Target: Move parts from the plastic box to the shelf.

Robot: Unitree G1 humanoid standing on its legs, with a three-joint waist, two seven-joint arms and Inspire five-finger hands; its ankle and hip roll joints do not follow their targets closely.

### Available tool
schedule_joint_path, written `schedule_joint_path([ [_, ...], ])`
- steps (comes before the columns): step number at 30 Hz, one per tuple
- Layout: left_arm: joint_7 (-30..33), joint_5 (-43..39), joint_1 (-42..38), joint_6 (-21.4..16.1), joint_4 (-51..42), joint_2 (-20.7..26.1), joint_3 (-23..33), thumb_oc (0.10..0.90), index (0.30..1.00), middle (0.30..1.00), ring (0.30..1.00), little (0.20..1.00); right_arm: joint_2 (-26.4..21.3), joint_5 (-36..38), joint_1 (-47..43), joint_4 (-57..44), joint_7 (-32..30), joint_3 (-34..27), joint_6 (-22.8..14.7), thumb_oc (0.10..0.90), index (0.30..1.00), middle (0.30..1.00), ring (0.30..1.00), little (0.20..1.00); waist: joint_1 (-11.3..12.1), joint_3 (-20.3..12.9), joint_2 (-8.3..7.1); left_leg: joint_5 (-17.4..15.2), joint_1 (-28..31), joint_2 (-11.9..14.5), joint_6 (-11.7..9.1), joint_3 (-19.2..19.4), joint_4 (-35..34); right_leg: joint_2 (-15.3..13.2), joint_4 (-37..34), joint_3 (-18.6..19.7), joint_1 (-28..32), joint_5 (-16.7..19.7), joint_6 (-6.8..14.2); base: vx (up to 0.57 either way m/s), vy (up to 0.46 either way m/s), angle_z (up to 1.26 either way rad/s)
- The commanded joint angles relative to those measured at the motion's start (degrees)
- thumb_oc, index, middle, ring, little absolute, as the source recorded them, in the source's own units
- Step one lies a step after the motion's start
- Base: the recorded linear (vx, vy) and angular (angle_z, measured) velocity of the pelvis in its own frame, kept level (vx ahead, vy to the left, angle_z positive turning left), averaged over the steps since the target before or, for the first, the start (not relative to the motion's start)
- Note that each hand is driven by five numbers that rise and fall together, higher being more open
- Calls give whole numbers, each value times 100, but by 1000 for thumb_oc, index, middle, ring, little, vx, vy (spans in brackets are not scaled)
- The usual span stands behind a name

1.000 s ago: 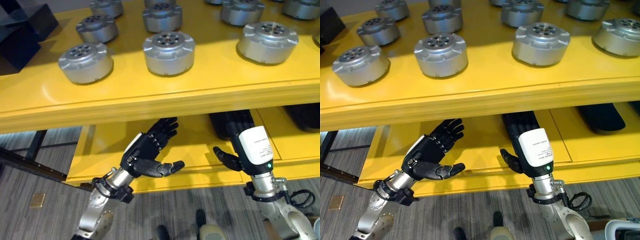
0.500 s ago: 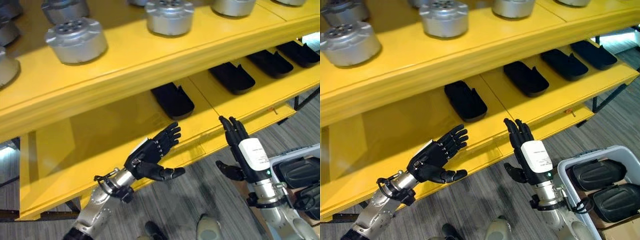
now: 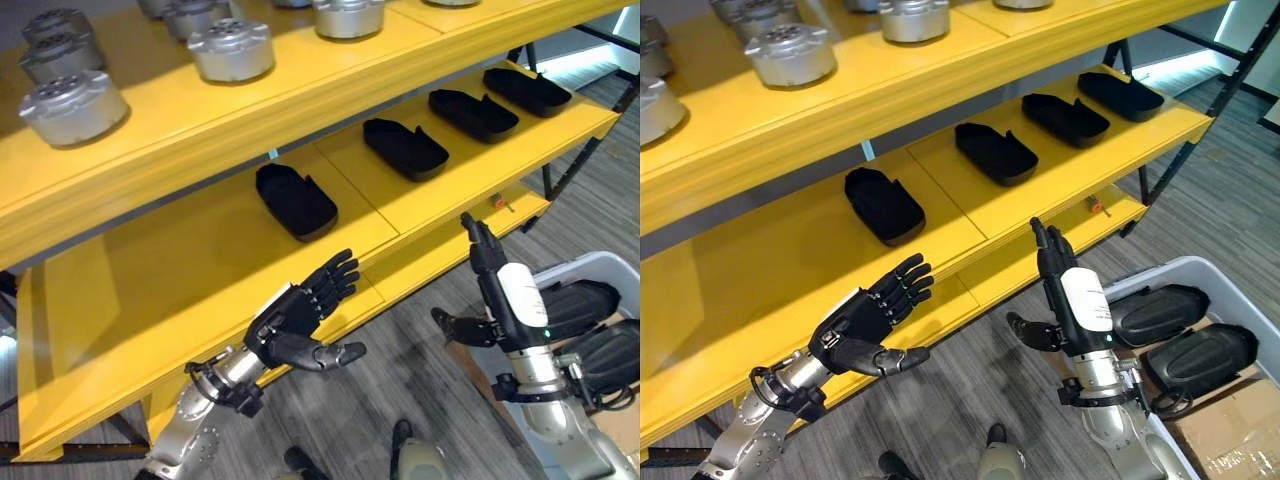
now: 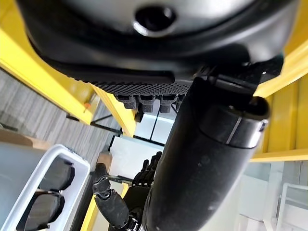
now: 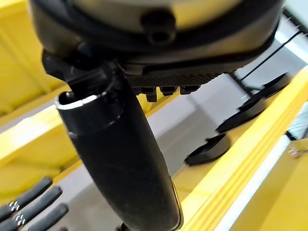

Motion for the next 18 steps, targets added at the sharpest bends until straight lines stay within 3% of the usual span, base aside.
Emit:
schedule_joint_path([
  [1,27,-162,-314,-372,-656,12,274,900,1000,1000,1000,1000,202,396,-569,-290,-166,-292,-276,900,1000,1000,1000,1000,9,-115,-210,-199,-362,-298,-29,-272,-1,147,-337,-47,1017,-555,75,-114,-203,-20],
  [3,5,-205,-303,-322,-639,2,301,900,1000,1000,1000,1000,194,404,-550,-283,-148,-291,-284,900,1000,1000,1000,1000,12,-120,-208,-128,-380,-293,-78,-310,-48,192,-403,-12,1037,-527,53,-60,-138,-22],
  [4,37,-303,-211,-406,-555,-38,389,900,1000,1000,1000,1000,204,430,-489,-277,-86,-265,-391,900,1000,1000,1000,1000,59,-141,-213,1,-464,-354,-200,-687,-147,313,-537,210,1063,-470,24,-24,-126,-29],
  [5,62,-345,-181,-441,-551,-41,414,900,1000,1000,1000,1000,202,421,-478,-284,-79,-261,-403,900,1000,1000,1000,1000,87,-142,-217,16,-481,-386,-223,-830,-166,335,-564,274,1066,-456,20,3,-168,-39],
  [6,192,-355,-88,-522,-566,-74,480,900,1000,1000,1000,1000,194,454,-471,-280,-5,-228,-452,900,1000,1000,1000,1000,210,-143,-231,20,-543,-530,-258,-1441,-198,391,-645,499,1081,-430,12,44,-96,-69],
  [8,208,-305,31,-550,-599,-116,571,900,1000,1000,1000,1000,181,535,-482,-279,32,-203,-476,900,1000,1000,1000,1000,347,-142,-236,43,-623,-632,-193,-1971,-175,469,-721,740,1036,-332,-46,4,-110,-121],
  [9,237,-230,186,-547,-669,-159,673,900,1000,1000,1000,1000,179,582,-472,-297,107,-183,-531,900,1000,1000,1000,1000,460,-163,-260,-158,-590,-841,-131,-2603,-68,492,-740,1018,1037,-328,-56,18,-95,-152],
  [10,190,-202,272,-526,-701,-195,722,900,1000,1000,1000,1000,176,620,-466,-337,132,-175,-482,900,1000,1000,1000,1000,512,-184,-272,-291,-558,-971,-87,-2875,16,501,-759,1149,1043,-324,-63,78,-66,-134],
  [12,81,-196,395,-477,-754,-254,807,900,1000,1000,1000,1000,180,669,-425,-426,145,-157,-323,900,1000,1000,1000,1000,545,-270,-302,-638,-496,-1283,42,-3103,289,508,-804,1342,991,-262,-70,45,-49,-107],
  [15,-78,-168,440,-457,-733,-295,807,900,1000,1000,1000,1000,207,656,-315,-514,93,-167,-258,900,1000,1000,1000,1000,485,-358,-308,-938,-398,-1588,210,-3034,435,550,-836,1462,939,-189,-39,58,-14,-122],
  [17,-108,-185,466,-481,-726,-300,780,900,1000,1000,1000,1000,231,634,-244,-560,92,-154,-238,900,1000,1000,1000,1000,475,-389,-279,-952,-325,-1749,282,-3138,292,619,-834,1557,889,-152,3,124,60,-71],
  [18,77,-94,472,-609,-731,-300,684,900,1000,1000,1000,1000,263,593,-341,-555,139,5,-221,900,1000,1000,1000,1000,479,-411,-244,-859,-159,-1826,336,-3529,-45,741,-763,1812,762,-142,39,126,92,-22],
])
